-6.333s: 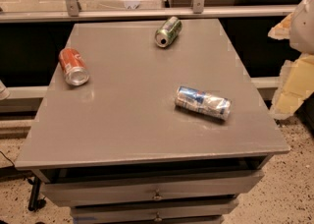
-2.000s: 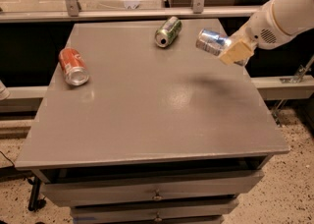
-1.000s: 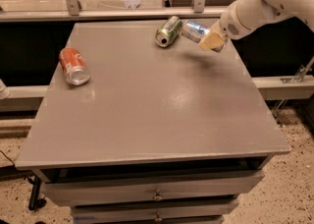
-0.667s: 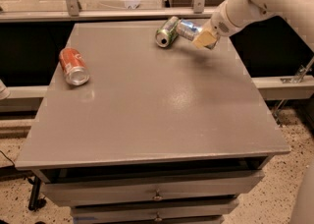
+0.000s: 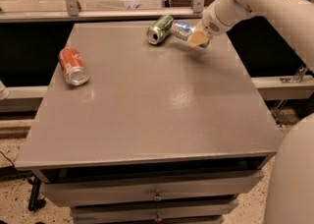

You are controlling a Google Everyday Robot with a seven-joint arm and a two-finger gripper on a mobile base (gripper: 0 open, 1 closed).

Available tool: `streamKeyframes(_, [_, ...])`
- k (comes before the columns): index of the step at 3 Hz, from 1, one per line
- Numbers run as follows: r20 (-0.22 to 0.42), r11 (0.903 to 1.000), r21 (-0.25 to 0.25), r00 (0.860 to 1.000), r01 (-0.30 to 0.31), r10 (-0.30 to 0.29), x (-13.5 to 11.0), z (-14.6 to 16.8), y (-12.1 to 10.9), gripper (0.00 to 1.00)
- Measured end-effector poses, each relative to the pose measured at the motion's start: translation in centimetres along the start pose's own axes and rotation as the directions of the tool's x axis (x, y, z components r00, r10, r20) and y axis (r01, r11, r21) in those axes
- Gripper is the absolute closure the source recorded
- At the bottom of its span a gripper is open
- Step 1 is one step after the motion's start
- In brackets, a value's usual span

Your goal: Move redbull can near green can

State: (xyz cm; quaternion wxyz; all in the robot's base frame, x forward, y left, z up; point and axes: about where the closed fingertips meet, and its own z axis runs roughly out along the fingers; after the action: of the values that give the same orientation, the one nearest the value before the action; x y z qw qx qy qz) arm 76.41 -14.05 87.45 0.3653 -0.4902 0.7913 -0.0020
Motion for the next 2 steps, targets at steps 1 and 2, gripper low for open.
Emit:
streamKeyframes(1, [-0.003,0.9999,0.003,1.0,0.017,-0.017,-0.12,0.48,-0.16,0.36])
streamKeyframes(2, [-0.002,0.9995,0.002,1.0,0.03,-0.03,-0.28,0.8,-0.15,0.13])
